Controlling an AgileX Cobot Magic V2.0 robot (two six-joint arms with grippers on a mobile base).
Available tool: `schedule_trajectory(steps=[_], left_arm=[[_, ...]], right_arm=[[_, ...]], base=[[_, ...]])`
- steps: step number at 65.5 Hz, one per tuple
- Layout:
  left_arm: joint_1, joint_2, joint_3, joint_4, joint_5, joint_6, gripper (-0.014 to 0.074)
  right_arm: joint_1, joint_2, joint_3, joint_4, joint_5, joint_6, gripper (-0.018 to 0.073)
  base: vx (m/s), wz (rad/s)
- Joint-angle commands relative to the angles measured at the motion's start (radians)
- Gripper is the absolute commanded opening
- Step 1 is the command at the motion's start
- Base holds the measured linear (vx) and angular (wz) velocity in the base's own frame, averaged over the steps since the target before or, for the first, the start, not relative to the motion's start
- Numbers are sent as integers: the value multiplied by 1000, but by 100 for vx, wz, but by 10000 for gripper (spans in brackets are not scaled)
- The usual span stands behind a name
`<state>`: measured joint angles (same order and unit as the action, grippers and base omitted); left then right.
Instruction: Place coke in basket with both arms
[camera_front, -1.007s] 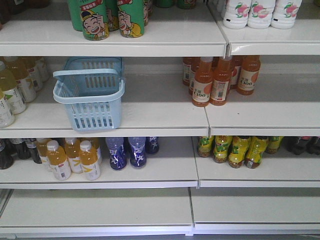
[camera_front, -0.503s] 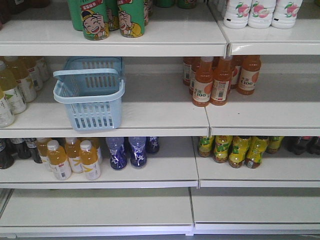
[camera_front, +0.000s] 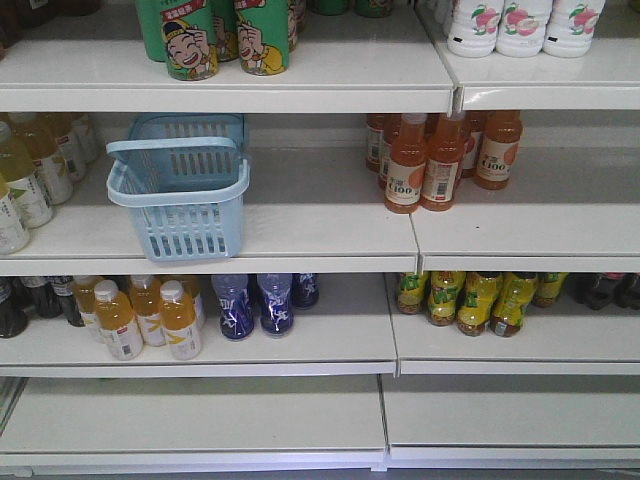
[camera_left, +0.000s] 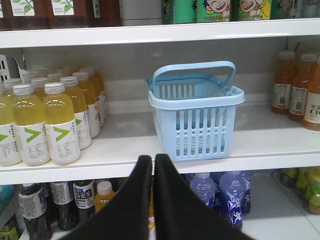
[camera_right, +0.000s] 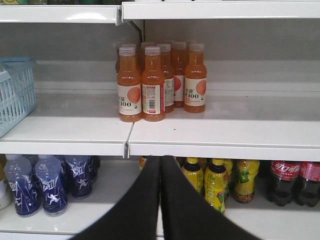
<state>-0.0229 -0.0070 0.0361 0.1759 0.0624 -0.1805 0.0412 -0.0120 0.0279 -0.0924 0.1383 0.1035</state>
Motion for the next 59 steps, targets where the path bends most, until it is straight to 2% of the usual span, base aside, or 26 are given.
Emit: schedule_trajectory(steps=[1, 23, 39, 59], left_arm=[[-4, -20, 5, -5, -73, -7, -7], [-4, -20, 0, -7, -81, -13, -6], [-4, 0, -6, -6, -144, -114, -6], [-4, 305, -218, -7, -132, -113, -6]], right_arm=[[-3, -15, 15, -5, -74, -2, -9], [-3, -15, 15, -5, -74, -2, -9], [-3, -15, 15, -5, -74, -2, -9], [-3, -15, 15, -5, -74, -2, -9]], base=[[0, 0], [0, 0], [0, 0], [0, 0]])
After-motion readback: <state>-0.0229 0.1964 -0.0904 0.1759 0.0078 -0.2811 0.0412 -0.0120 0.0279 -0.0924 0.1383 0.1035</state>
